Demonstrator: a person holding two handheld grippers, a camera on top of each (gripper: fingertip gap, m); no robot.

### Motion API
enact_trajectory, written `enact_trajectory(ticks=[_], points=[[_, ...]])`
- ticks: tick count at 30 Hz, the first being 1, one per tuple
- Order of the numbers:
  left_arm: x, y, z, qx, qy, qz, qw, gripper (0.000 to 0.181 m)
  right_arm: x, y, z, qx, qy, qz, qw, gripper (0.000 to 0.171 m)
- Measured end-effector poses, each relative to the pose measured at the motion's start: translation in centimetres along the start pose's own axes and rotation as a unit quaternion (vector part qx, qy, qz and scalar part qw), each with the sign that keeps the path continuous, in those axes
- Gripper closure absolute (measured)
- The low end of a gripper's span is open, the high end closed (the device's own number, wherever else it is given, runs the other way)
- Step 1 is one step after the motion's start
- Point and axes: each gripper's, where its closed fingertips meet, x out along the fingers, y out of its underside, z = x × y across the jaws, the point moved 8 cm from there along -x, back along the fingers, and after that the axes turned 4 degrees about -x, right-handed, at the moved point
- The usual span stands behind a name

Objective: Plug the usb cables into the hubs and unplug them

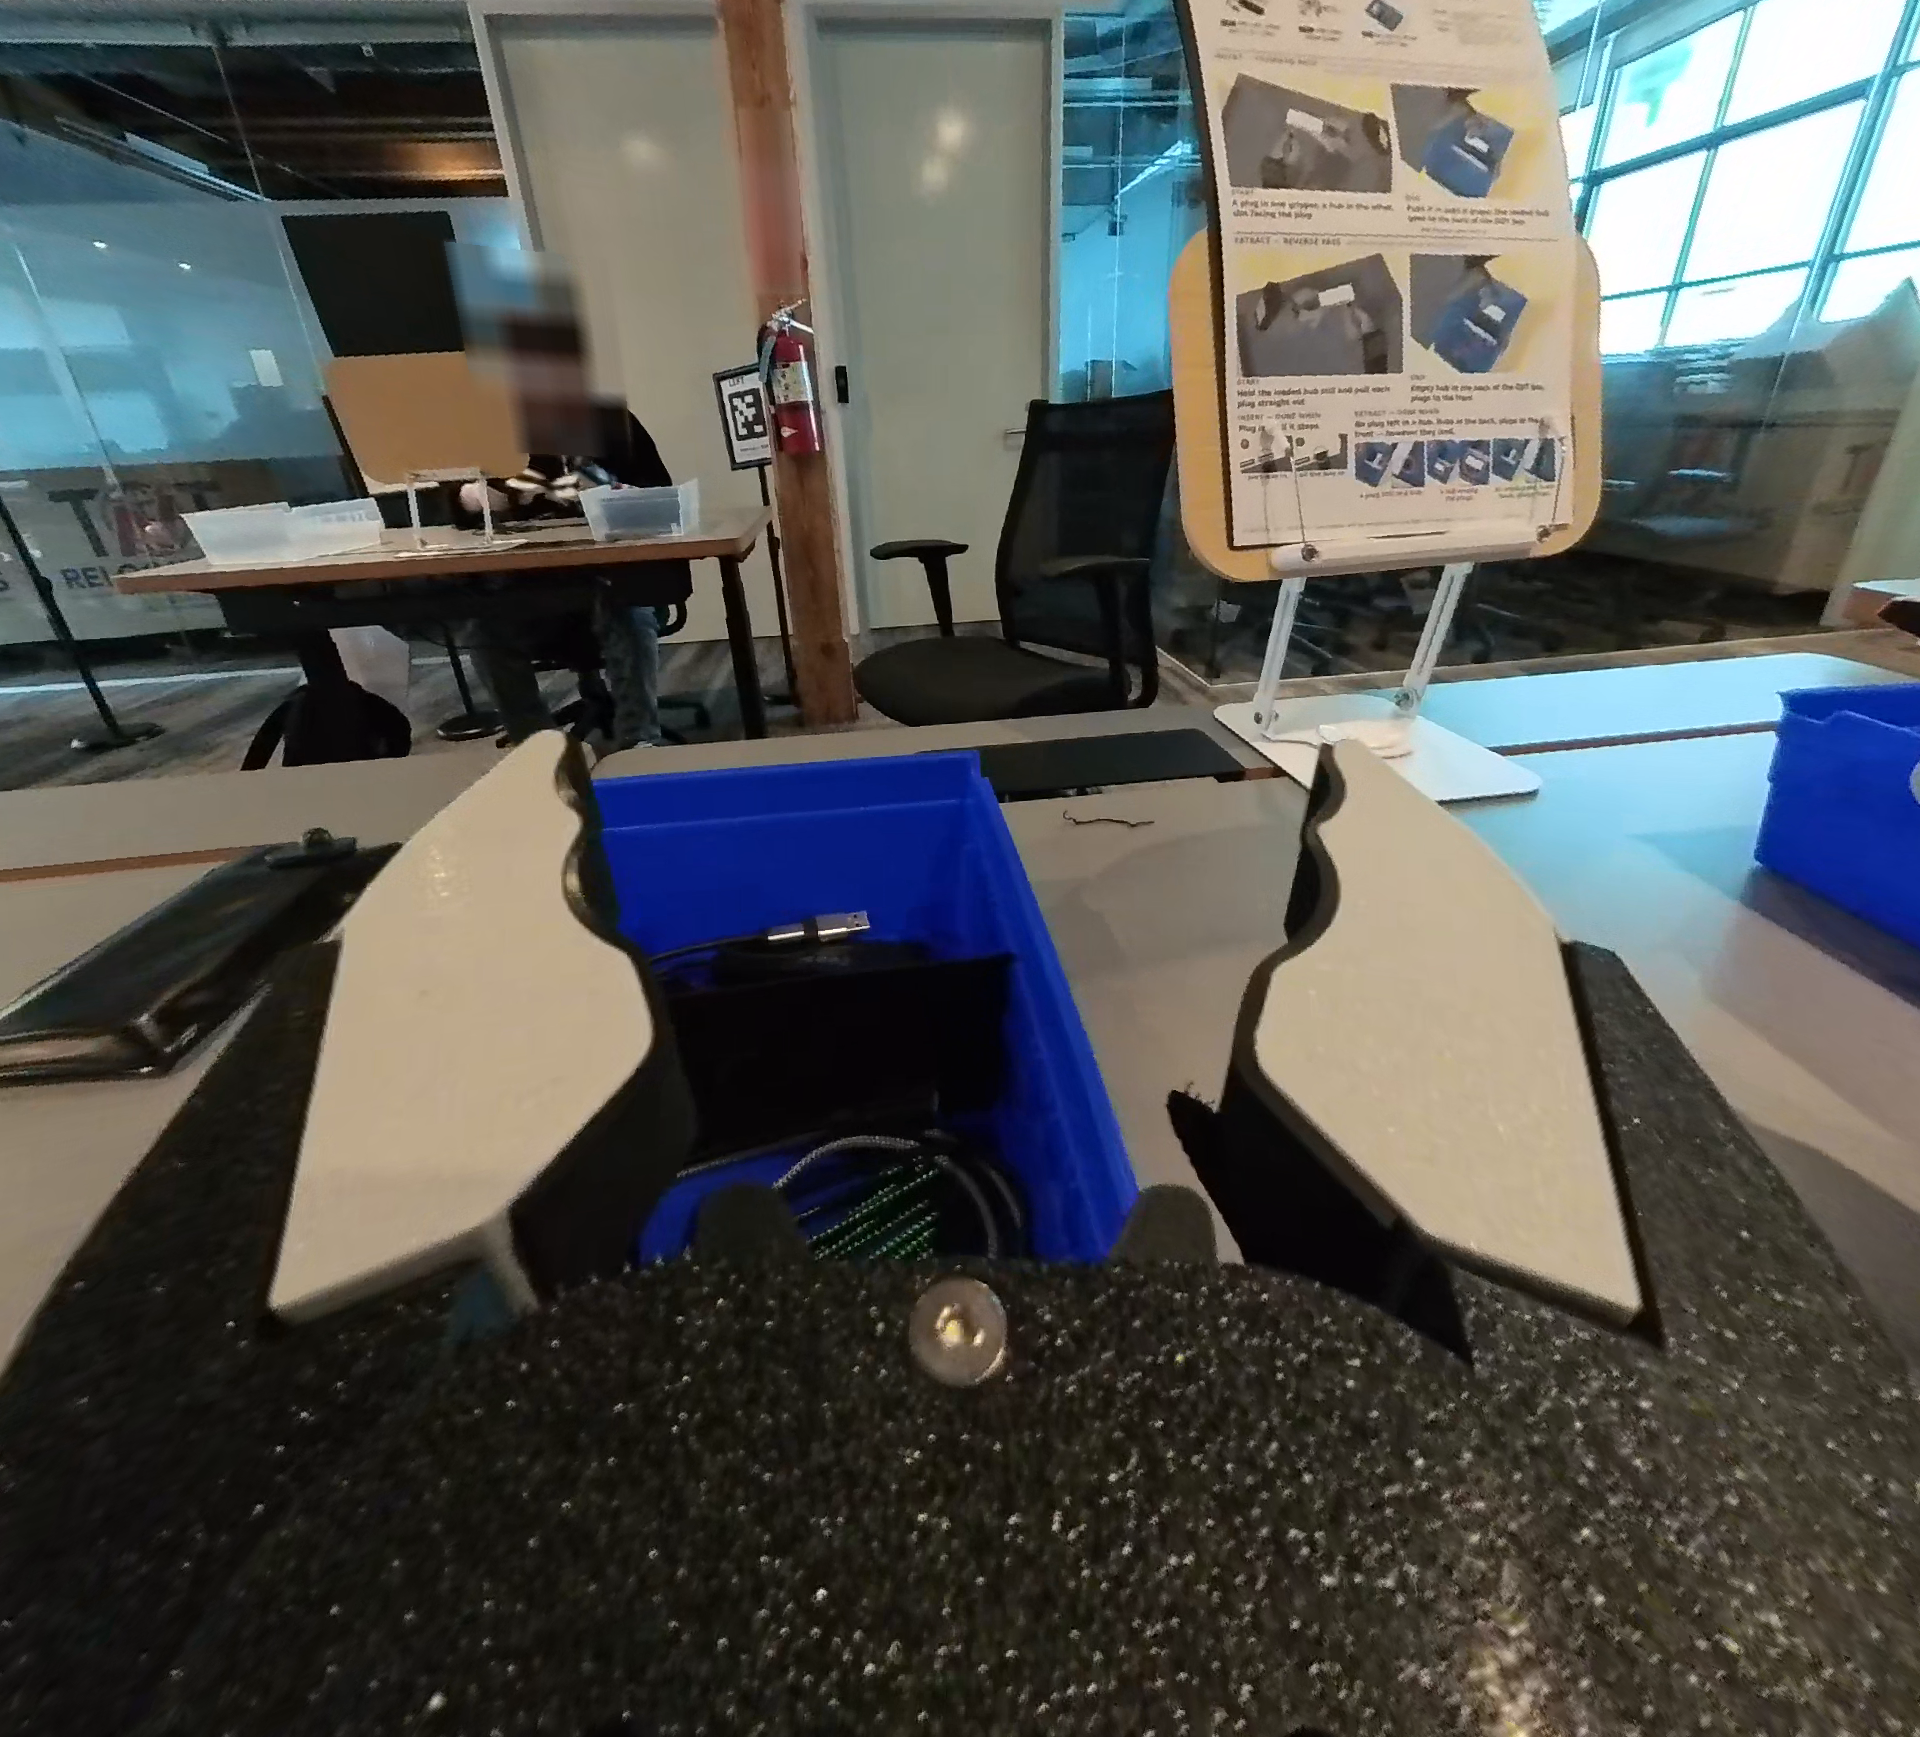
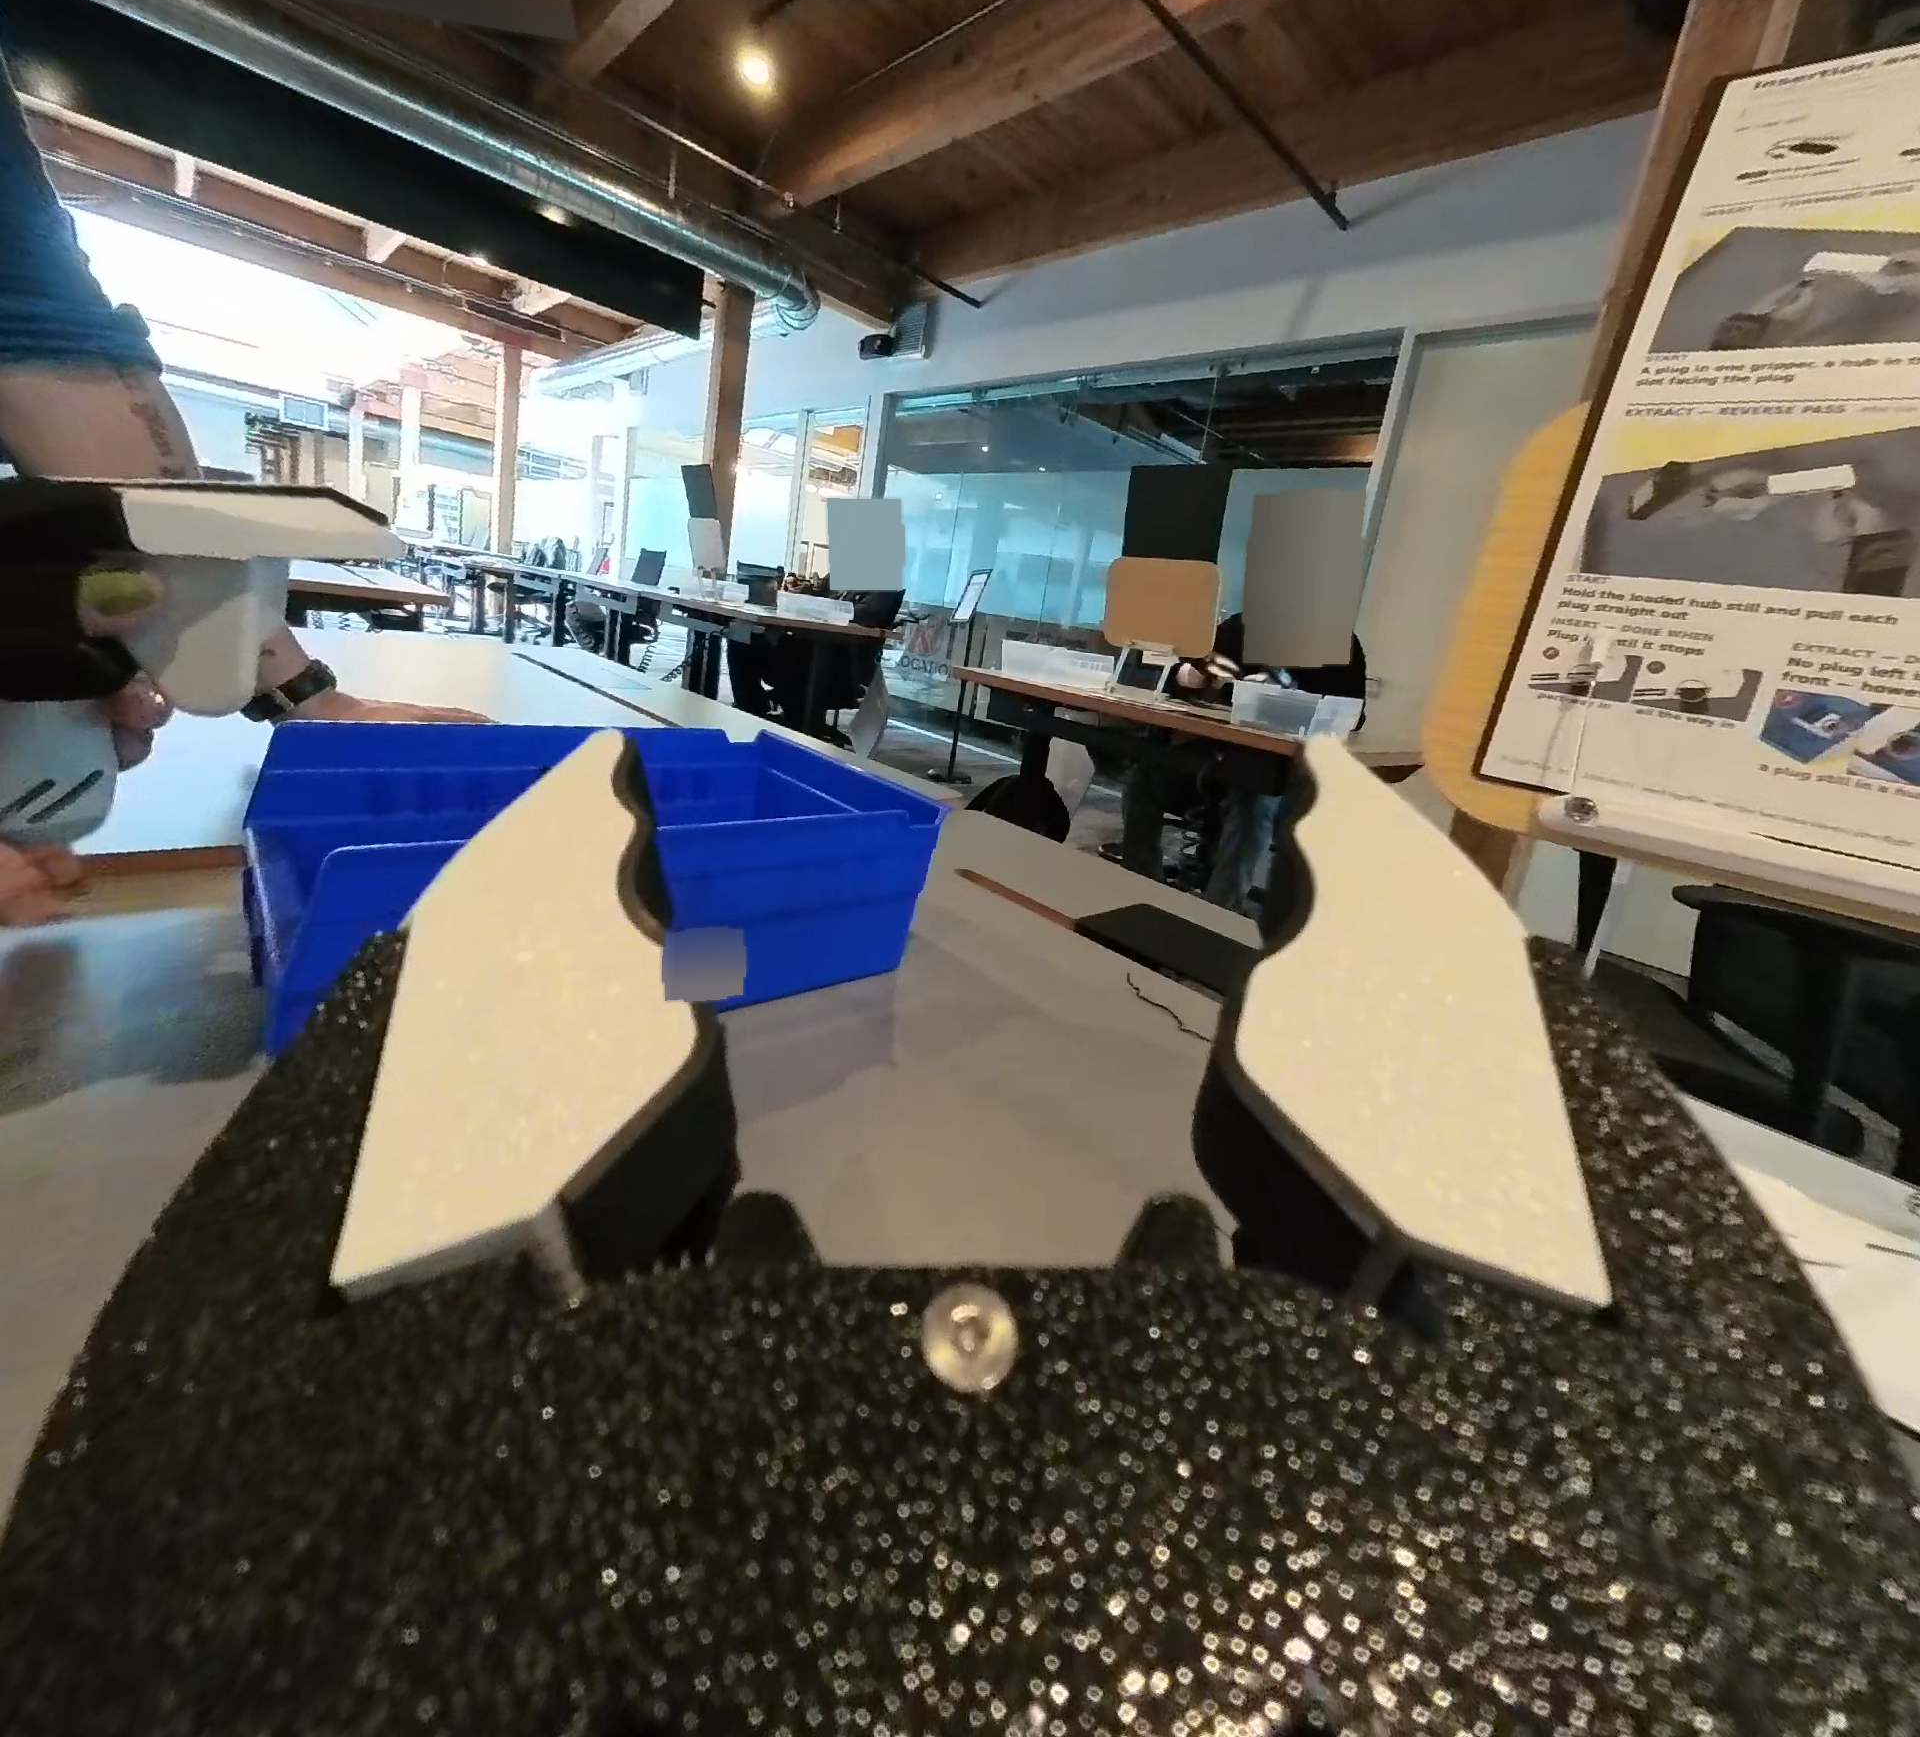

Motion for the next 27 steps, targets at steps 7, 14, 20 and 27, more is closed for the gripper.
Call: enact_trajectory(ticks=[7, 14, 20, 27], points=[[0.0, 0.0, -0.2, 0.002, 0.004, 0.002, 1.000, 0.056, 0.0, 0.0, 0.1, 0.004, -0.005, 0.002, 1.000, 0.060], [0.0, 0.0, 0.4, 0.011, -0.005, 0.007, 1.000, 0.055, 0.1, 0.2, 0.2, 0.006, -0.009, 0.009, 1.000, 0.060], [-1.1, -0.5, 3.7, 0.002, -0.025, 0.044, 0.999, 0.076, 0.3, 0.5, 0.3, 0.001, -0.013, 0.027, 1.000, 0.061], [-1.6, -0.6, 2.2, -0.035, 0.105, 0.181, 0.977, 0.093, 1.8, 0.7, 2.8, 0.052, -0.103, 0.101, 0.988, 0.117]])
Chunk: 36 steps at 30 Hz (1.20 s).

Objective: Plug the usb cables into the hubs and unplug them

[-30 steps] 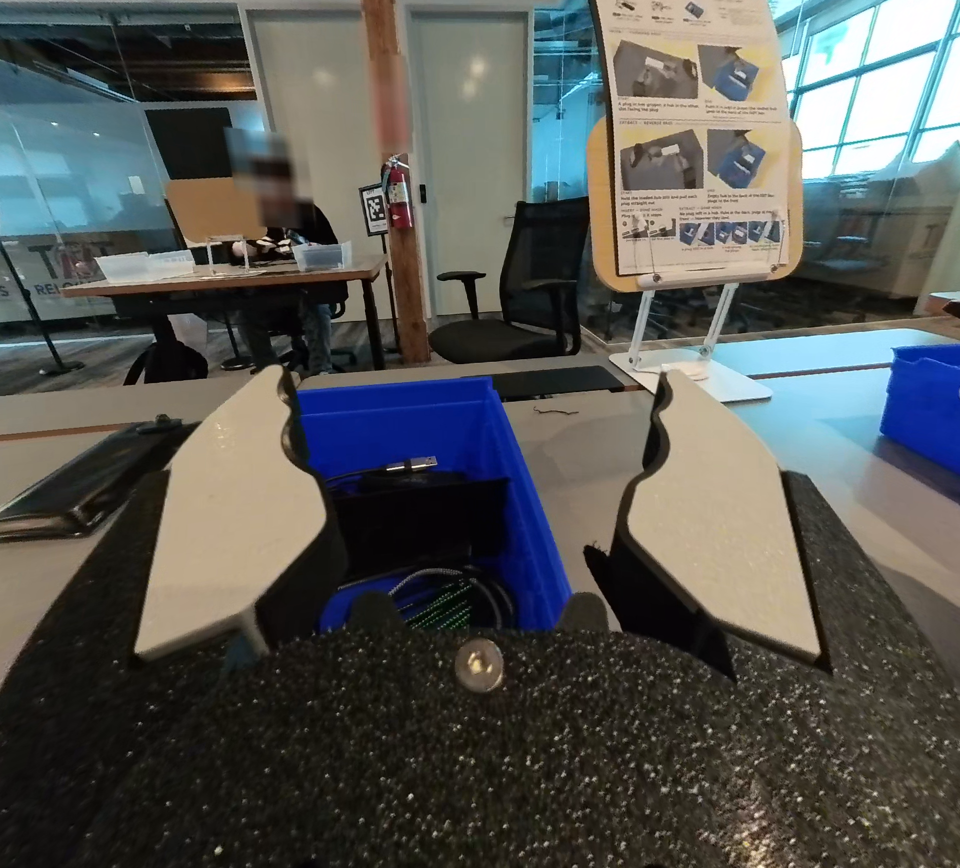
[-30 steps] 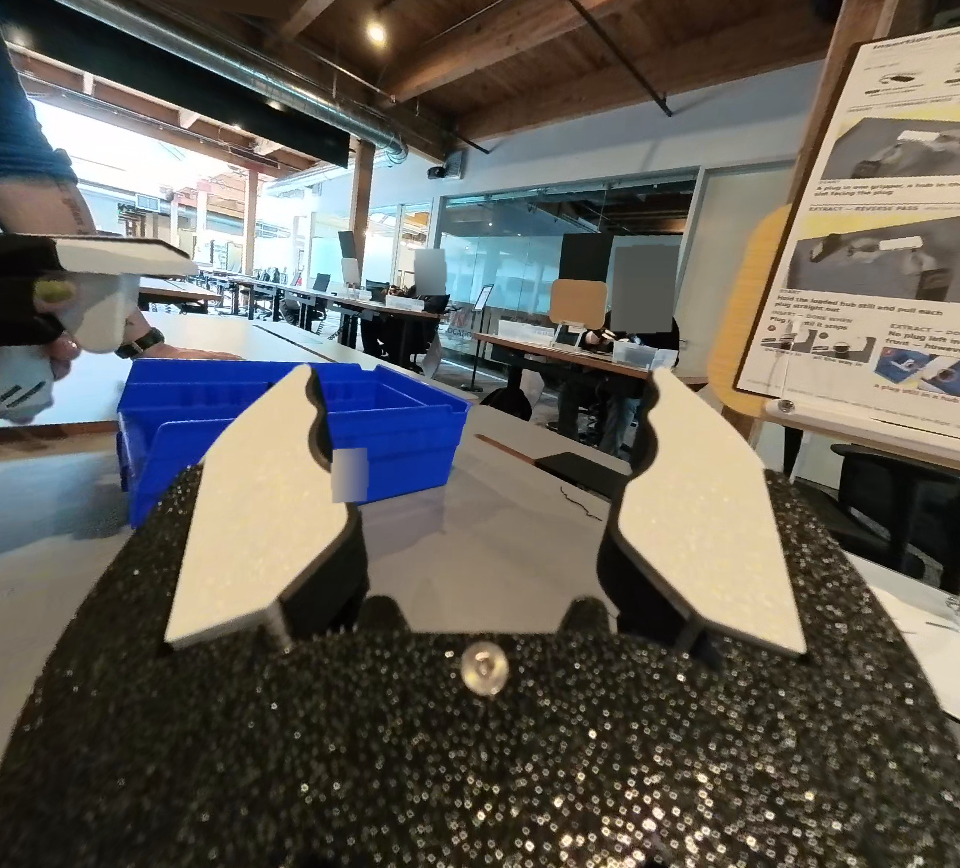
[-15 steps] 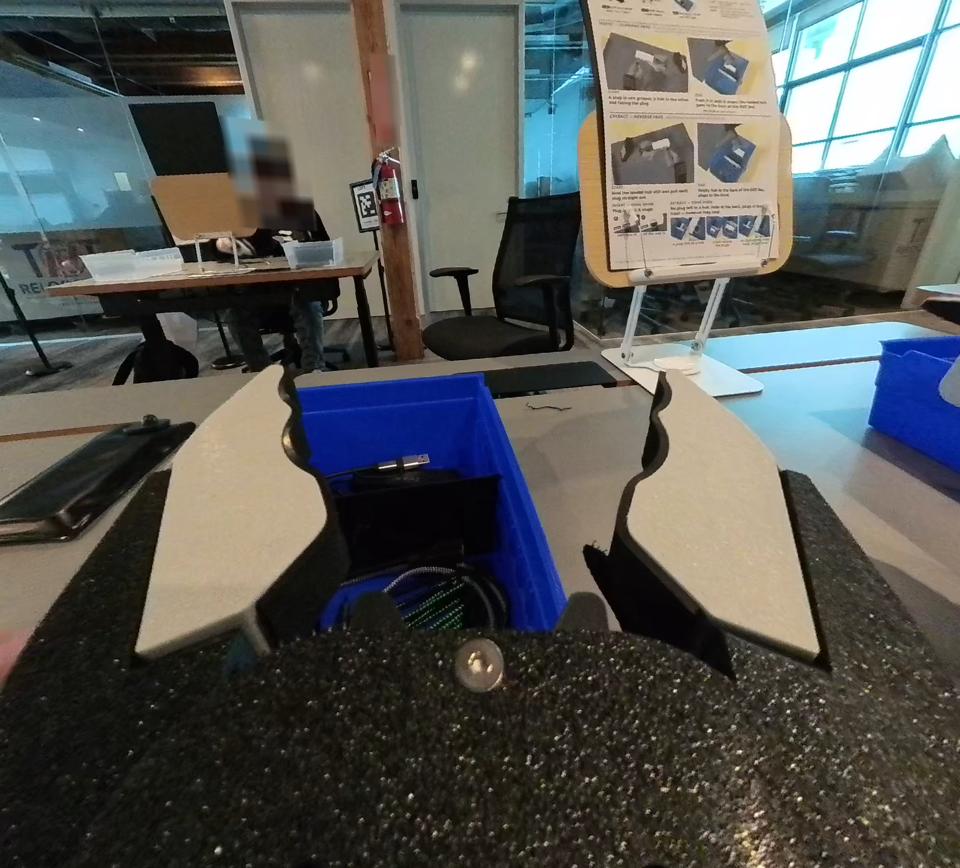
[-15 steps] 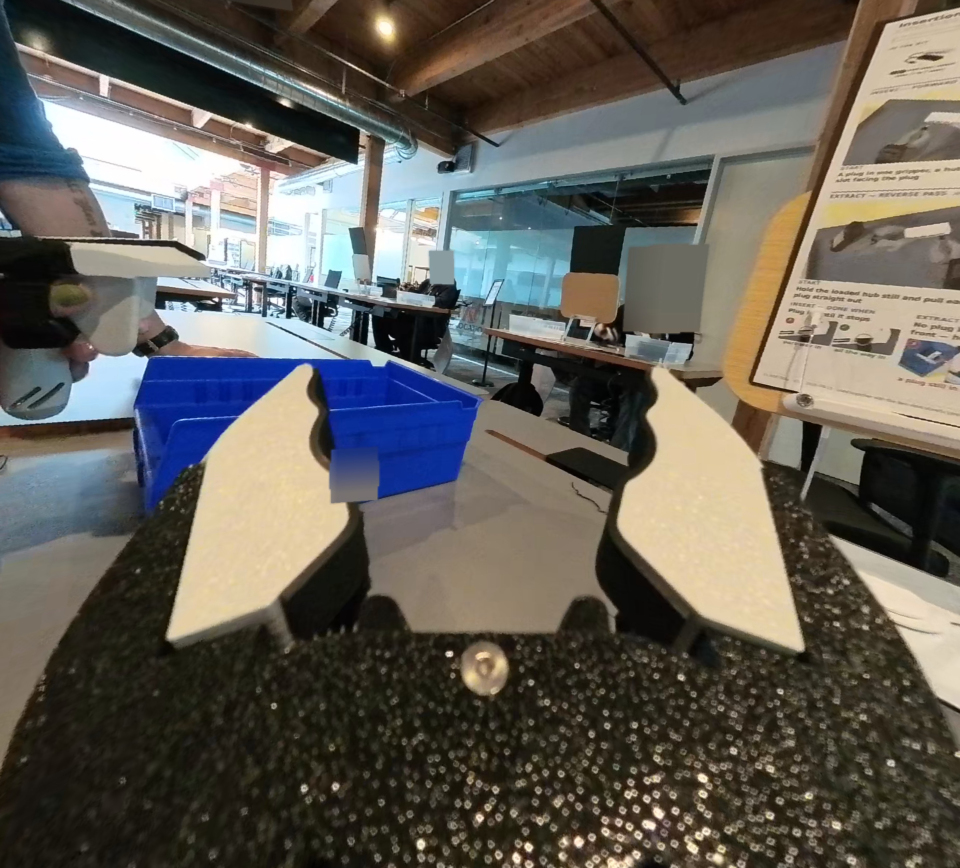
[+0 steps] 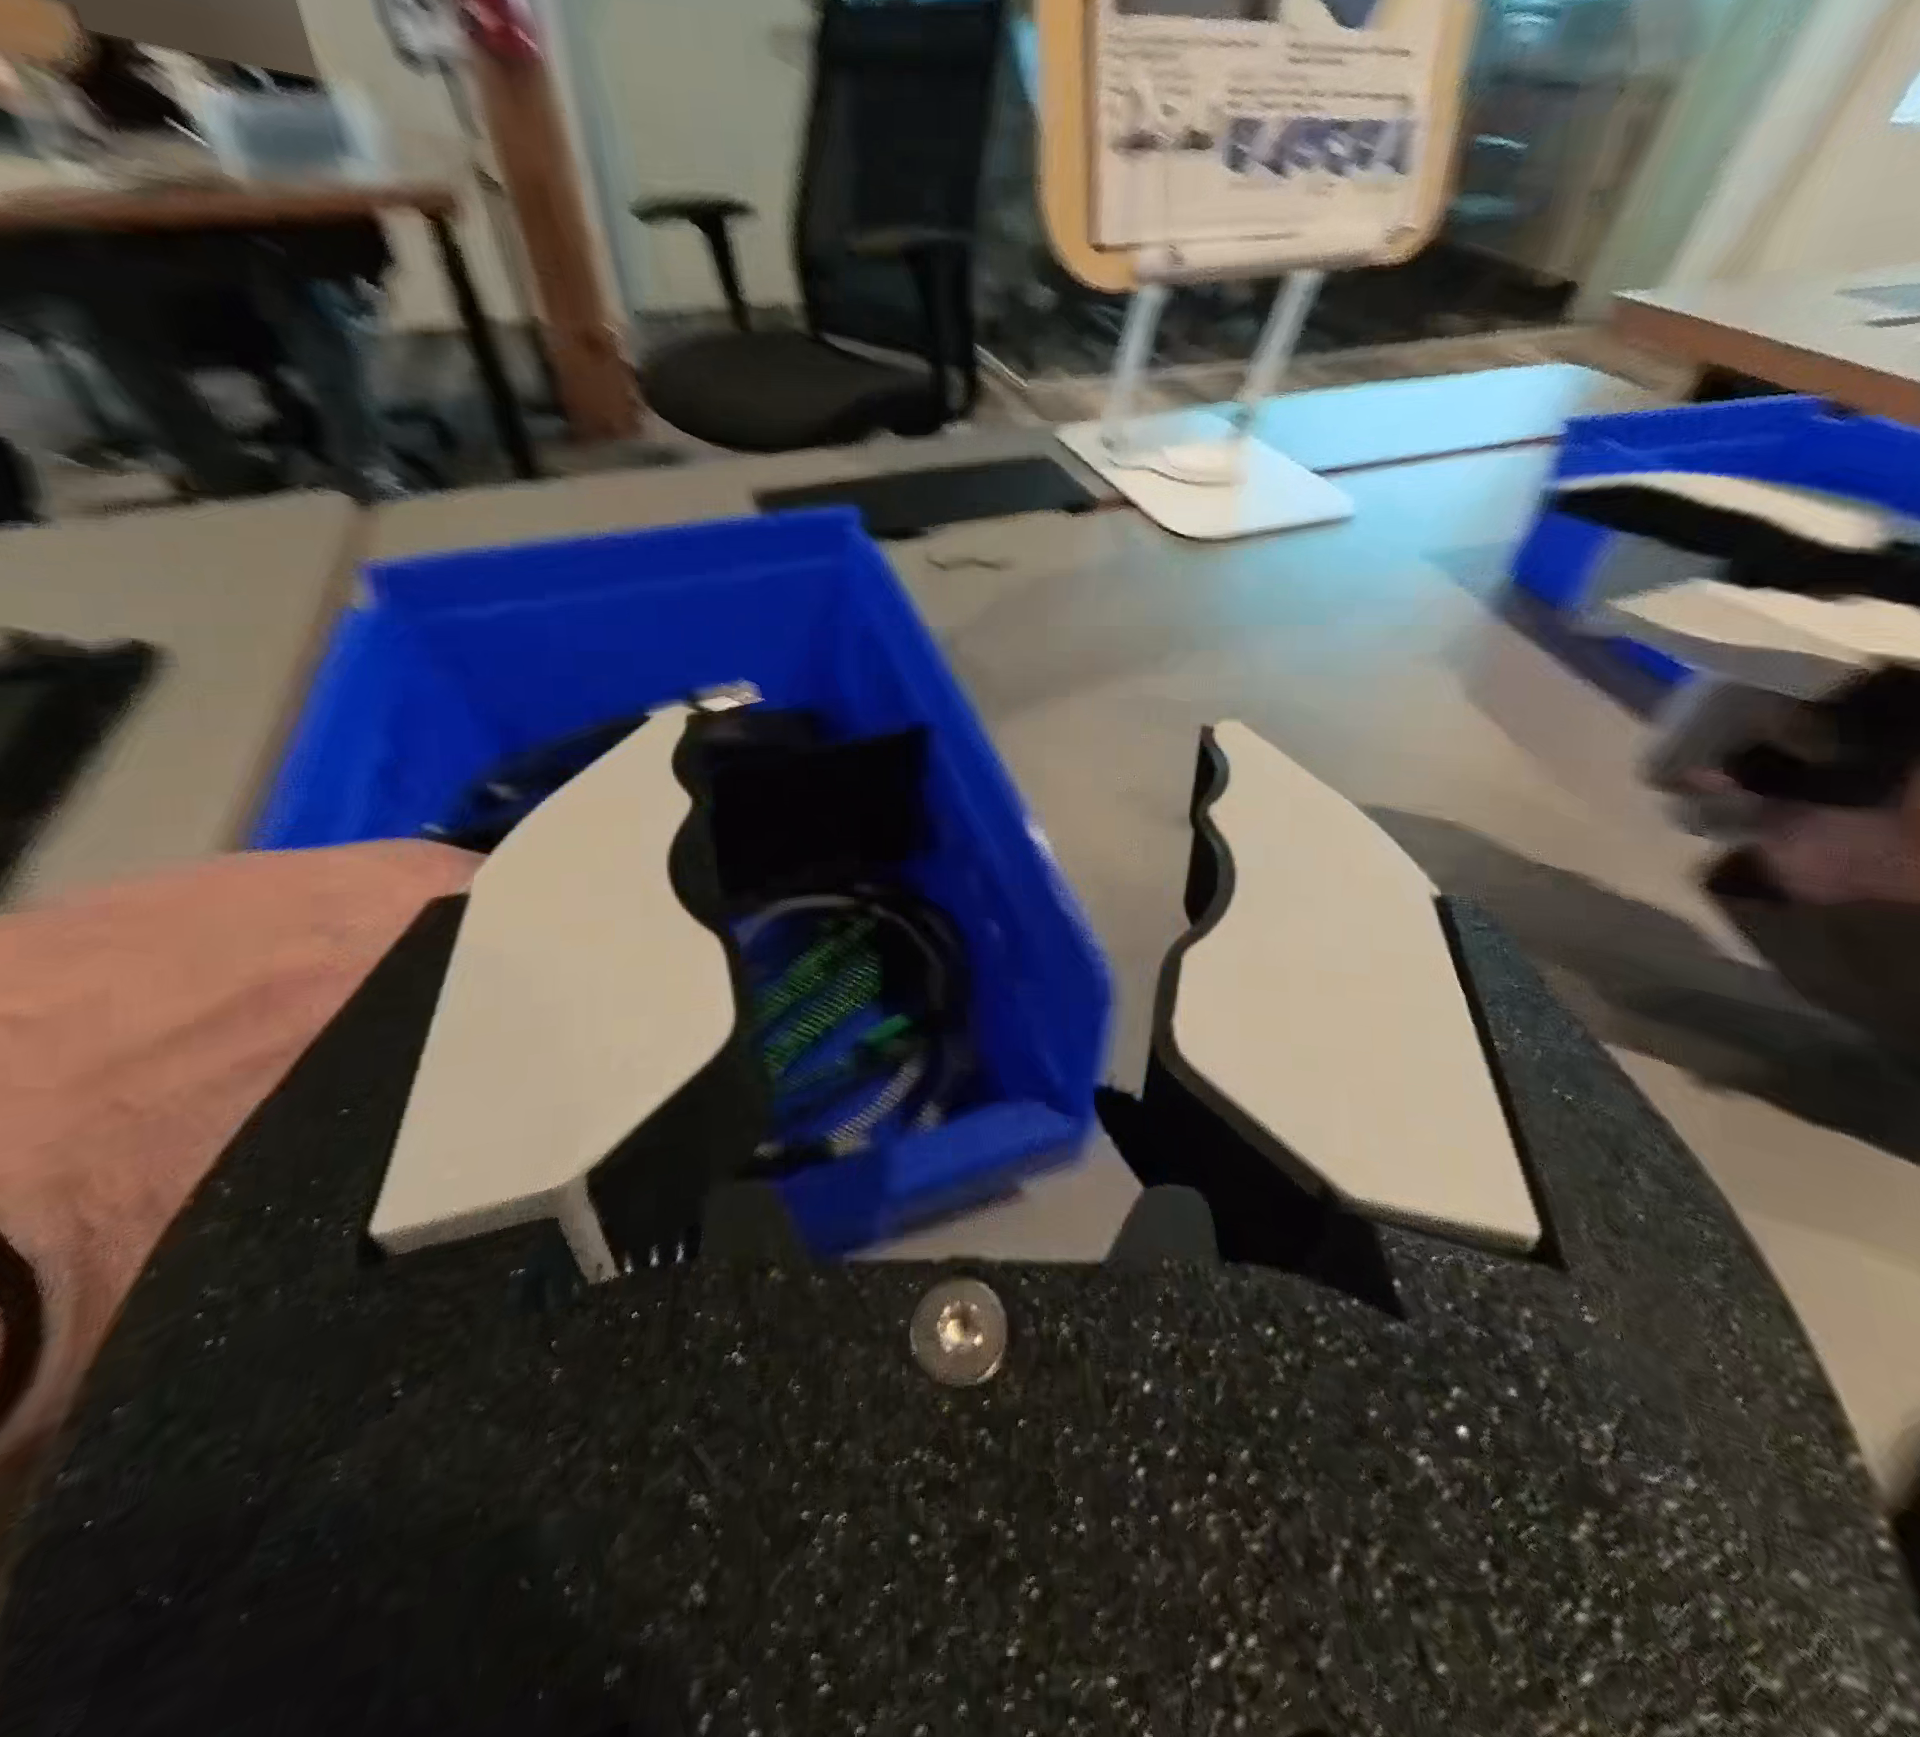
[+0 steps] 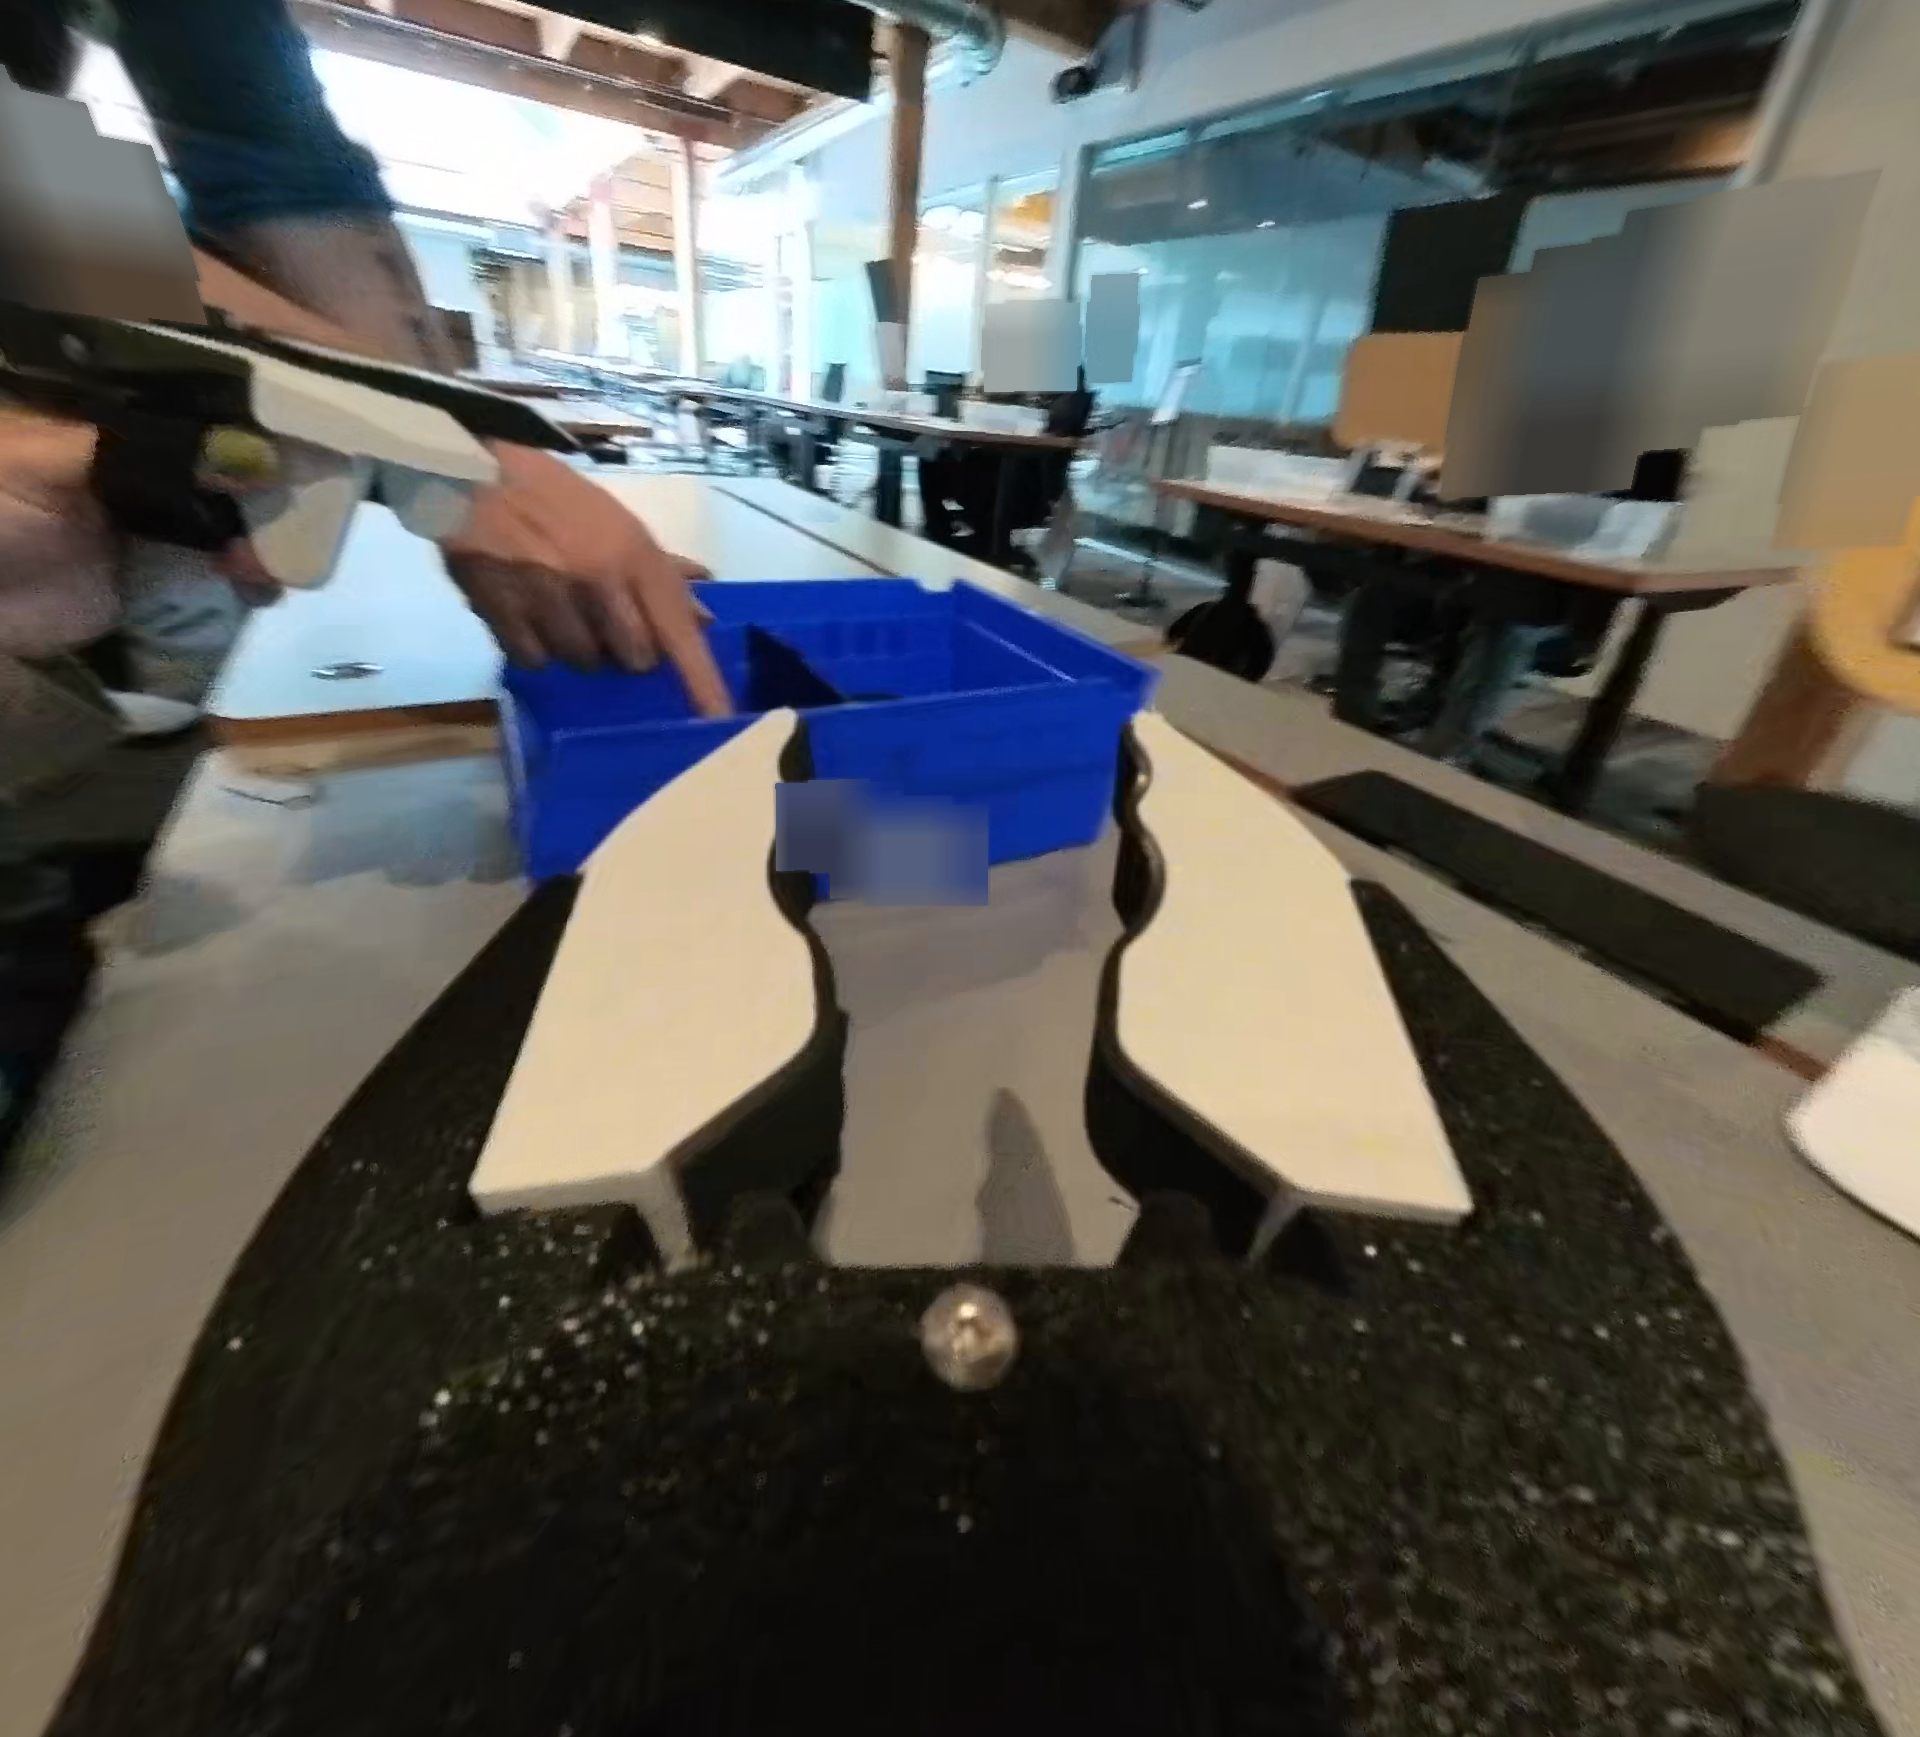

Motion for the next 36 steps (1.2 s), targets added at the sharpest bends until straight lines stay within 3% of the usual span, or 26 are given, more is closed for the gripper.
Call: enact_trajectory(ticks=[4, 7, 15, 17, 19, 21, 23, 26, 29, 36], points=[[-1.5, -0.2, -0.5, 0.010, -0.015, 0.054, 0.998, 0.108, 3.1, -1.4, 0.7, 0.045, -0.073, 0.042, 0.995, 0.119], [-2.3, -0.4, -0.9, 0.022, -0.034, 0.076, 0.996, 0.110, 4.6, -1.8, 0.8, 0.036, -0.076, 0.068, 0.994, 0.121], [-3.4, -1.5, -2.4, 0.073, -0.067, 0.054, 0.994, 0.110, 4.4, -2.0, 2.4, 0.027, -0.082, 0.056, 0.995, 0.120], [-3.1, -1.5, -3.4, 0.078, -0.016, 0.054, 0.995, 0.111, 4.2, -2.5, 2.8, 0.014, -0.093, 0.052, 0.994, 0.120], [-2.8, -2.1, -4.8, 0.051, 0.052, 0.003, 0.997, 0.095, 3.6, -3.2, 3.1, -0.015, -0.094, 0.042, 0.995, 0.114], [-3.3, -3.5, -4.8, 0.057, -0.020, -0.089, 0.994, 0.086, 2.7, -4.0, 2.7, -0.067, -0.043, 0.009, 0.997, 0.105], [-4.3, -4.3, -5.4, 0.140, -0.111, -0.153, 0.972, 0.077, 1.8, -4.5, 2.3, -0.136, 0.010, -0.024, 0.990, 0.102], [-5.9, -5.1, -6.7, 0.227, -0.191, -0.172, 0.939, 0.088, 1.3, -4.9, 2.9, -0.206, 0.043, -0.035, 0.977, 0.104], [-7.7, -5.7, -7.2, 0.253, -0.232, -0.204, 0.917, 0.101, 0.9, -5.2, 3.4, -0.235, 0.058, -0.041, 0.969, 0.113], [-9.8, -6.3, -6.8, 0.222, -0.224, -0.252, 0.915, 0.099, 1.0, -4.9, 3.6, -0.200, 0.040, -0.045, 0.978, 0.116]])
